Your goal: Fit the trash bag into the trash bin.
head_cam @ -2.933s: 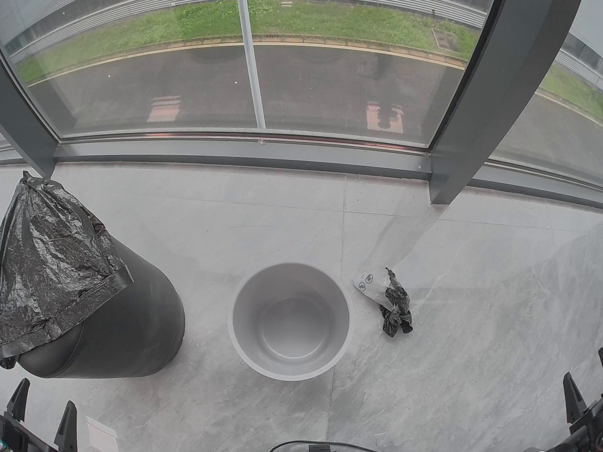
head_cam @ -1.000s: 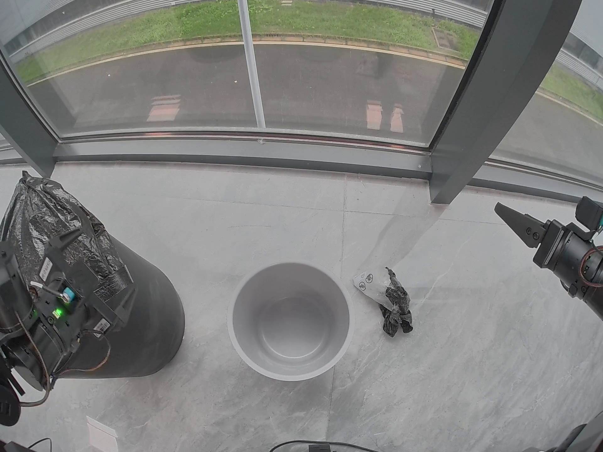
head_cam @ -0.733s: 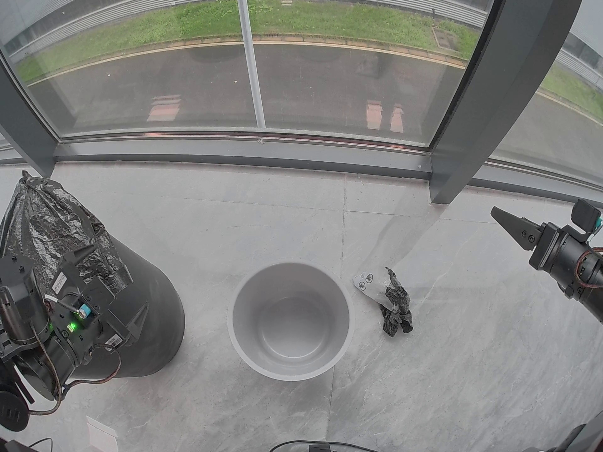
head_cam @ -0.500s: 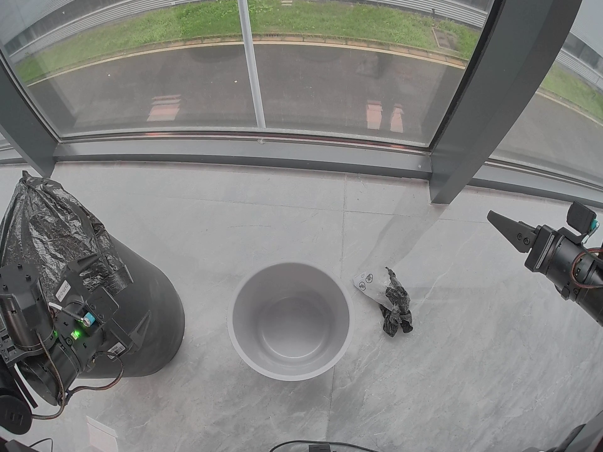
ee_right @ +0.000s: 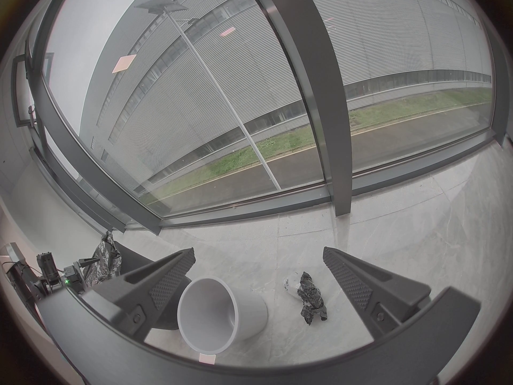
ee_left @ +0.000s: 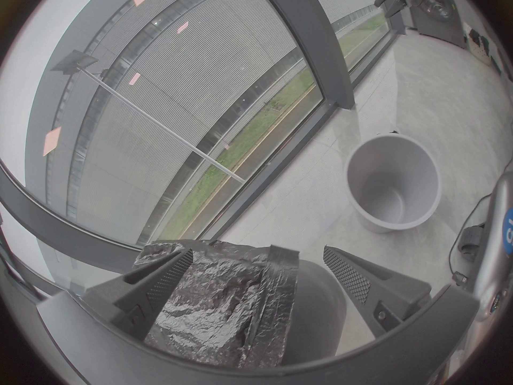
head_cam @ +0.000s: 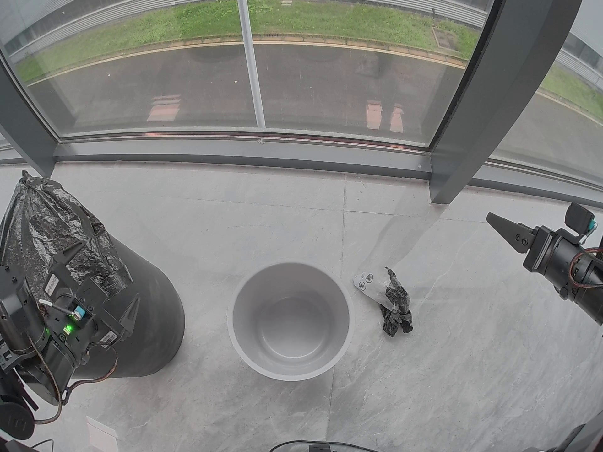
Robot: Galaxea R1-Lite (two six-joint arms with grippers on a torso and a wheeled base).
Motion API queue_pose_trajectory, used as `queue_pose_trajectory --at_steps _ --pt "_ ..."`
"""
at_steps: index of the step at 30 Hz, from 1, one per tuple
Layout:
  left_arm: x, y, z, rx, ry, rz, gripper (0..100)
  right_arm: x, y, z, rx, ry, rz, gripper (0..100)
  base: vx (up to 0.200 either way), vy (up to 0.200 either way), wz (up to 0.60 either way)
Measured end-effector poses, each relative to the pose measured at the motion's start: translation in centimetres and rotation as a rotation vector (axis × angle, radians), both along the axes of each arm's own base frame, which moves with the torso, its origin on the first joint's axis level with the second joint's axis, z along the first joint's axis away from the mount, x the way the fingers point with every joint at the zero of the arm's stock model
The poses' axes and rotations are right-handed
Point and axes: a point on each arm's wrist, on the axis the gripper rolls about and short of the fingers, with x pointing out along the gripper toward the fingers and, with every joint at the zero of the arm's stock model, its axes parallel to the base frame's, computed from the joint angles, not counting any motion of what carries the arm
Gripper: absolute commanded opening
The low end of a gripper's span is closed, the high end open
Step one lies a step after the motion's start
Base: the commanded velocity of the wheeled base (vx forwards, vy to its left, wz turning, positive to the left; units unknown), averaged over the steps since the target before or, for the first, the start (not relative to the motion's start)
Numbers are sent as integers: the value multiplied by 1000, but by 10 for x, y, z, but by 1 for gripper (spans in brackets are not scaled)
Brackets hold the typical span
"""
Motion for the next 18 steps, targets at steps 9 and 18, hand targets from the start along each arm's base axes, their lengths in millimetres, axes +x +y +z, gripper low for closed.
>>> queue_pose_trajectory --at_steps 9,18 --pt "-19 17 -18 113 34 57 100 0 -2 -1 0 2 -8 100 0 0 0" --pt "-19 22 -16 88 16 94 100 3 -4 -2 -2 10 -24 100 0 0 0"
